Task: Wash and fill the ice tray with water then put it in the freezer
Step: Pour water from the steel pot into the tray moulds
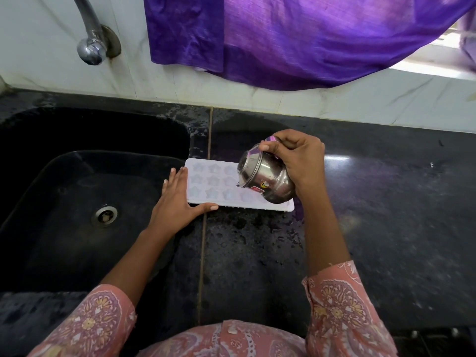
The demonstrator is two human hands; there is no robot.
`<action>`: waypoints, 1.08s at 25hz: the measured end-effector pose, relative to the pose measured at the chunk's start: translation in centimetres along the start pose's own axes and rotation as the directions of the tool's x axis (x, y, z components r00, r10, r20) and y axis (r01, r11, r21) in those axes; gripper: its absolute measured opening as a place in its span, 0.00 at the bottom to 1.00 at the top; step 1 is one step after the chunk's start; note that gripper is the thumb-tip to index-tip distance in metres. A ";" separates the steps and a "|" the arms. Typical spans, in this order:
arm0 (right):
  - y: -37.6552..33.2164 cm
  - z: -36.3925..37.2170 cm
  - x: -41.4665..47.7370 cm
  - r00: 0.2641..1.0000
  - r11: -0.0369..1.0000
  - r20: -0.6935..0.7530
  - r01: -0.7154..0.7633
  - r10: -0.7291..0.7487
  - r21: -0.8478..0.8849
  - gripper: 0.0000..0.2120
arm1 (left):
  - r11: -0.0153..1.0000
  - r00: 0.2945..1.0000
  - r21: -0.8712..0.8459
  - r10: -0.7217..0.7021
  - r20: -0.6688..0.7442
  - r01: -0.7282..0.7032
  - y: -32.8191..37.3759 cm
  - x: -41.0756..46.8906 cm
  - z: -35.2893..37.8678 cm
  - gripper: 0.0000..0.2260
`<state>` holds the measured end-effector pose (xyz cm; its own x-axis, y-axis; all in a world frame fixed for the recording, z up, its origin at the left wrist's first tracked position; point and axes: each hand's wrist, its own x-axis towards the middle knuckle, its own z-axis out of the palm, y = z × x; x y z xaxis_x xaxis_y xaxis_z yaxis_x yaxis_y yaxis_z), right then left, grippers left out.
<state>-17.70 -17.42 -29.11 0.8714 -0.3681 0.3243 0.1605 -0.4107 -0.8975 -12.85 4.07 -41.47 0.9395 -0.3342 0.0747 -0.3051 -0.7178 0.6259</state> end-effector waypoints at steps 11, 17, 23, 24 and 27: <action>-0.5 0.2 0.3 1.000 1.000 0.002 0.008 -0.008 0.011 0.07 | 1.000 1.000 -0.010 0.001 -0.004 -0.001 0.0 0.0 0.0 0.51; -0.8 0.0 0.4 1.000 1.000 -0.006 0.024 -0.024 -0.018 0.05 | 1.000 1.000 -0.009 0.002 0.000 -0.002 -0.1 0.0 0.0 0.53; -0.8 -0.1 0.5 0.999 0.998 -0.019 0.039 -0.040 -0.049 0.03 | 1.000 1.000 -0.007 0.006 -0.005 -0.006 0.0 0.0 0.0 0.52; -0.7 -0.2 0.5 0.999 0.998 -0.020 0.036 -0.037 -0.049 0.03 | 1.000 1.000 -0.007 0.004 -0.007 -0.004 0.0 0.0 0.0 0.52; -0.7 -0.2 0.6 0.999 0.998 -0.024 0.038 -0.039 -0.052 0.03 | 1.000 1.000 -0.006 0.001 -0.008 -0.001 0.1 0.0 0.0 0.51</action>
<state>-17.35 -17.51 -28.20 0.8531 -0.3714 0.3665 0.1692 -0.4676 -0.8676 -12.90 4.07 -41.40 0.9403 -0.3304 0.0815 -0.3053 -0.7136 0.6305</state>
